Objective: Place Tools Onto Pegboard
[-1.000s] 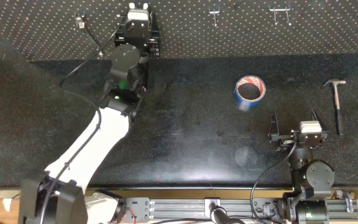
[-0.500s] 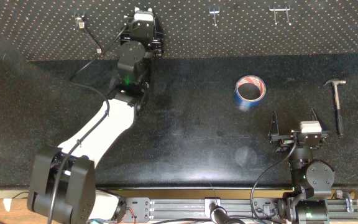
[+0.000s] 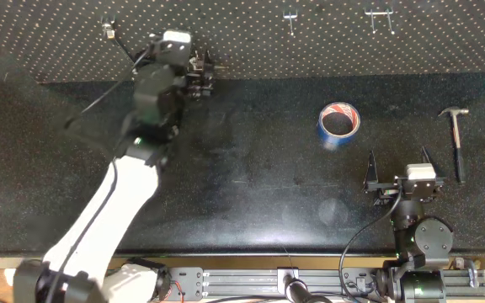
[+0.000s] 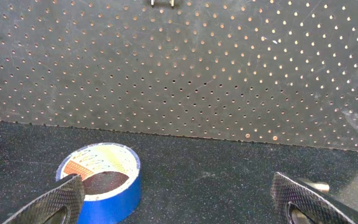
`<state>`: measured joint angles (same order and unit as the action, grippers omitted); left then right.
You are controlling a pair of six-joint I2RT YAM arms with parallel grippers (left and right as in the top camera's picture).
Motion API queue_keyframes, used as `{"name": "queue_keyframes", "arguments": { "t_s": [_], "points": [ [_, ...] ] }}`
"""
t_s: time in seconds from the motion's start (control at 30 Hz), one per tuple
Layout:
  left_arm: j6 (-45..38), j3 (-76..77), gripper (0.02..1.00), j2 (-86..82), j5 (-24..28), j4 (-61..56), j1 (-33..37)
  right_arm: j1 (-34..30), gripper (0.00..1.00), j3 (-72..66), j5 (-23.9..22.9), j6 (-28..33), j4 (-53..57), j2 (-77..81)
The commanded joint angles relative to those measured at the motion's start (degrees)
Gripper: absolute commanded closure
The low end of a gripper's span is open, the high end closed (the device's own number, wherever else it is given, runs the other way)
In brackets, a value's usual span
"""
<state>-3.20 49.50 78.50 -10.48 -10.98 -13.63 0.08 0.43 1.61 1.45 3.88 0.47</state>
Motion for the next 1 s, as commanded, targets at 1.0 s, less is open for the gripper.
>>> {"name": "queue_keyframes", "arguments": {
  "t_s": [1.0],
  "points": [
    [8.8,-49.2,0.023,-78.4,9.7,15.5,15.2,0.2,0.025,-0.2,0.1,0.6,0.2,-0.3]
  ]
}}
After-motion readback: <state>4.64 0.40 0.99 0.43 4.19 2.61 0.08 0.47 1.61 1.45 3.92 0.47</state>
